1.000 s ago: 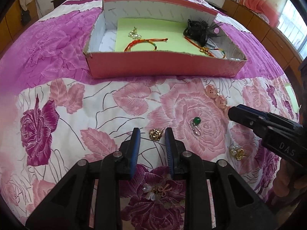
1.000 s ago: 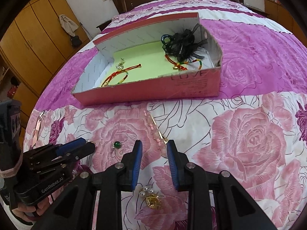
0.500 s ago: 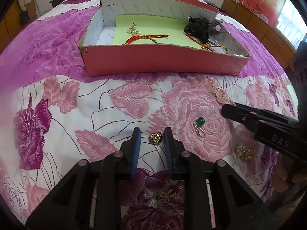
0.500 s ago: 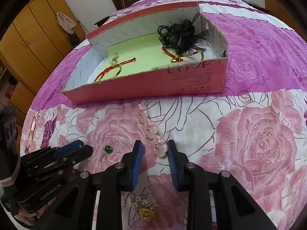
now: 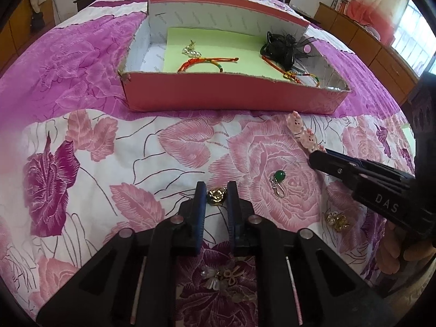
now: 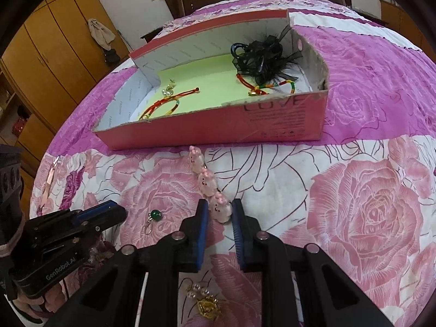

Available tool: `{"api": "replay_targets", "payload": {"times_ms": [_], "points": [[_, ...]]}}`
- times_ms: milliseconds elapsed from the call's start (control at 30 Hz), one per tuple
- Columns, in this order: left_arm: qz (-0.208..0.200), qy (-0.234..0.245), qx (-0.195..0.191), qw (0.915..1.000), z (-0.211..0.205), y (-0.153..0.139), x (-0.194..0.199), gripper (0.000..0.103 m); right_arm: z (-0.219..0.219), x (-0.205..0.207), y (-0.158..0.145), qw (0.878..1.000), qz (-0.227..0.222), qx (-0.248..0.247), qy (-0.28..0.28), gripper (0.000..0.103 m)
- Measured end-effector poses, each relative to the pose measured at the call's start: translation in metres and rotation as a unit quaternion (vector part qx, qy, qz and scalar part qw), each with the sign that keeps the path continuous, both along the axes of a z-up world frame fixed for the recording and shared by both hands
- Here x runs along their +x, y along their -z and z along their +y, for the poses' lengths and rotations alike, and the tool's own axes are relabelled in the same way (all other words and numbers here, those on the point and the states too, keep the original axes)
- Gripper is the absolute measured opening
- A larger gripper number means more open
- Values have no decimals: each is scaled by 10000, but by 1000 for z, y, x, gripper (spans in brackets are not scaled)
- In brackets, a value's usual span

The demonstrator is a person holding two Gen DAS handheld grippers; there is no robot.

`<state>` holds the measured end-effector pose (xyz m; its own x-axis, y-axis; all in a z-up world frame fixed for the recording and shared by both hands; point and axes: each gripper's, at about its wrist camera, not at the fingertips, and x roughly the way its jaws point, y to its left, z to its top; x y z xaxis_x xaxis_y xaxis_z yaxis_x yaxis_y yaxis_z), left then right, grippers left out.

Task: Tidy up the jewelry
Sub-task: 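Lower the right tool around the pink bead bracelet while the left approaches the gold earring, then carry the pink bead bracelet and gold earring with both tools into the shoebox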

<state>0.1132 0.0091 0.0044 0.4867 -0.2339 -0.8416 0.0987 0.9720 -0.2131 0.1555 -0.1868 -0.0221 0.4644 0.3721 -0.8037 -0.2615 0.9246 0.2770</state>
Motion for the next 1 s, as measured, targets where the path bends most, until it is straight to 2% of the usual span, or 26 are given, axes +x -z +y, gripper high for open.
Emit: {"api": "replay_targets", "payload": {"times_ms": [600,1000], "points": [[-507,-61,-10,9987,0,-42,-13,6,-15,-33,-38,9988,-403,286,46,19],[-951,-107,81,9954,2,-75,5,6,-13,-31,-71,9965,-758,362,6,19]]}}
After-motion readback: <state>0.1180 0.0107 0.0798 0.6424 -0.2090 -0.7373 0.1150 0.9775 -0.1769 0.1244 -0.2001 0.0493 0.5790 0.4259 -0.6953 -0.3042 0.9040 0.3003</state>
